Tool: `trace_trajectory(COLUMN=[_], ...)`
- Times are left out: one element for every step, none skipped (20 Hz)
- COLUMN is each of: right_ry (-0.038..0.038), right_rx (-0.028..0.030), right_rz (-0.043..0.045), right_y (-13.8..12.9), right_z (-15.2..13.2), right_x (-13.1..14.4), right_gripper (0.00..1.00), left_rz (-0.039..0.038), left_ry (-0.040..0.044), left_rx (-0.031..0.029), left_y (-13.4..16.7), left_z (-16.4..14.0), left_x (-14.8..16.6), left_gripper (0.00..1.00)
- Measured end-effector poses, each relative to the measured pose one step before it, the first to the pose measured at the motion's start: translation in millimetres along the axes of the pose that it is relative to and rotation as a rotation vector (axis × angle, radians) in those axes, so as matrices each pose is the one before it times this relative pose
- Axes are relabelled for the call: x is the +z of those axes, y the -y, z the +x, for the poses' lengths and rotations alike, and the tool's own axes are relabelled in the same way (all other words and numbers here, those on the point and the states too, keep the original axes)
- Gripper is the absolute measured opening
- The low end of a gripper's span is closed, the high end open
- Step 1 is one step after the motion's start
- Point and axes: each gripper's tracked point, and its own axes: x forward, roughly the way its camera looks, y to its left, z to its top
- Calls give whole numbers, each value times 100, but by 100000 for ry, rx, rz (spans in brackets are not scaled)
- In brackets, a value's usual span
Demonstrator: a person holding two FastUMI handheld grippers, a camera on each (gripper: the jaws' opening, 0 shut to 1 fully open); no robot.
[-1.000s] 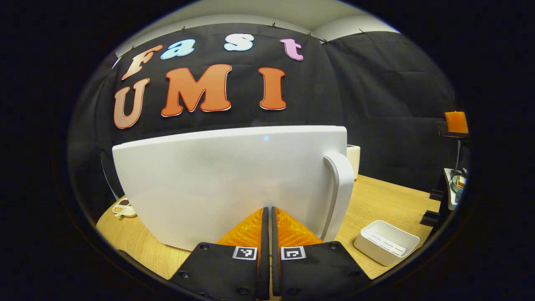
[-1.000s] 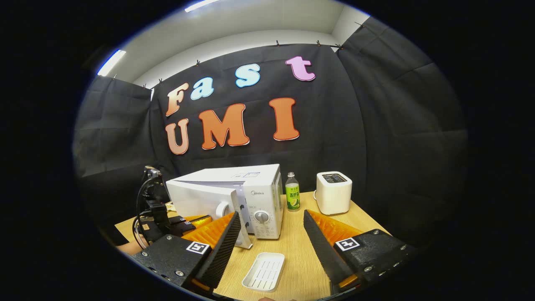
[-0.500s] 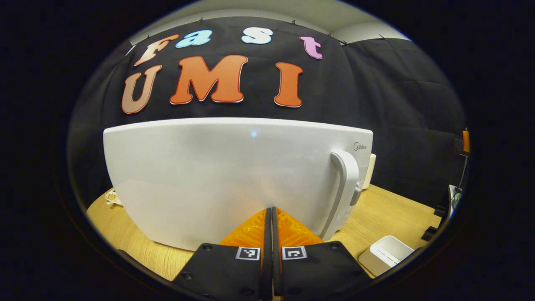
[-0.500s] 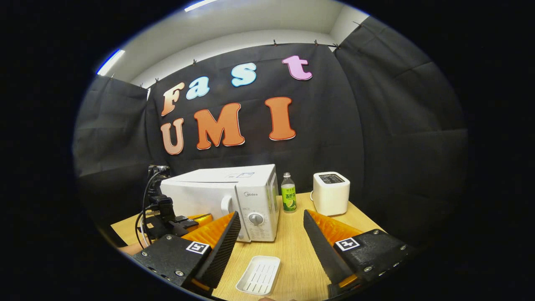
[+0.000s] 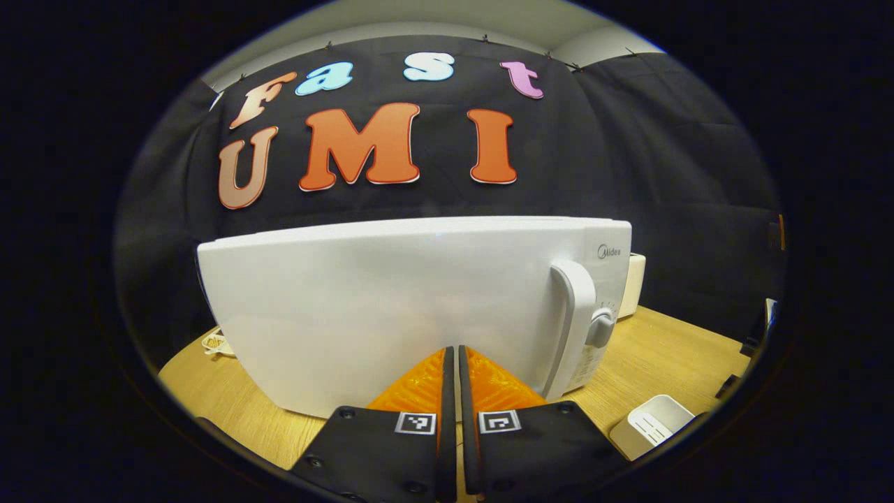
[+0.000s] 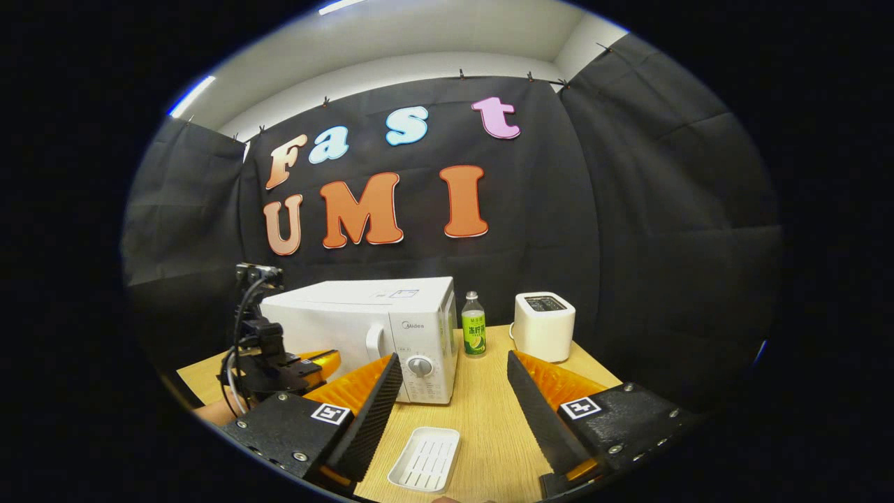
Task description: Open the microwave oven with the left hand, put the food in, and close the microwave oven.
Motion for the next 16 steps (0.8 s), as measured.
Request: trace_trajectory(right_ry=[1094,1186,1245,1355,1247,1268,1042,999,602,-35,163,549,1075,1011,1208,811], right_rx=[-57,50,-120,191,150,720,575,771,942,538,582,353,639,418,333,324], right_rz=[-192,-42,5,65,276,305,388,184,-135,-320,-579,-526,-326,-119,-44,-277], right_y=[-229,-208,-247,-362,-310,-385,-510,-447,-505,-491,-509,-337,-419,-409,-383,-309], right_z=[-139,-72,-117,-156,-105,-59,-132,-75,-20,-7,-67,-115,-137,-71,-52,-87], right_x=[515,514,482,564,484,472,610,454,460,372,392,595,711,669,670,515], right_gripper=[93,94,94,93,94,94,94,94,94,94,94,94,94,94,94,94], left_rz=[-581,-754,-275,-519,482,565,1042,1096,1122,356,-53,-68,412,937,844,493], left_ry=[2145,1459,968,871,668,1705,2897,2625,2078,2098,2103,1748,1966,1673,2412,1266], left_rx=[62,522,312,-391,316,529,794,1031,700,171,-835,-638,1023,1087,1429,1077], left_y=[-250,-363,-544,-330,-504,-652,-732,-797,-782,-541,-306,-394,-709,-815,-726,-621], left_z=[-1166,-1183,-1243,-1252,-1303,-1441,-1313,-1438,-1147,-1301,-1038,-992,-1003,-982,-948,-762], left_x=[1130,1220,991,1225,1085,1147,1568,1575,1501,1517,1374,1199,1245,1060,1197,846], left_gripper=[13,14,16,19,28,35,42,46,42,51,49,53,65,77,87,89])
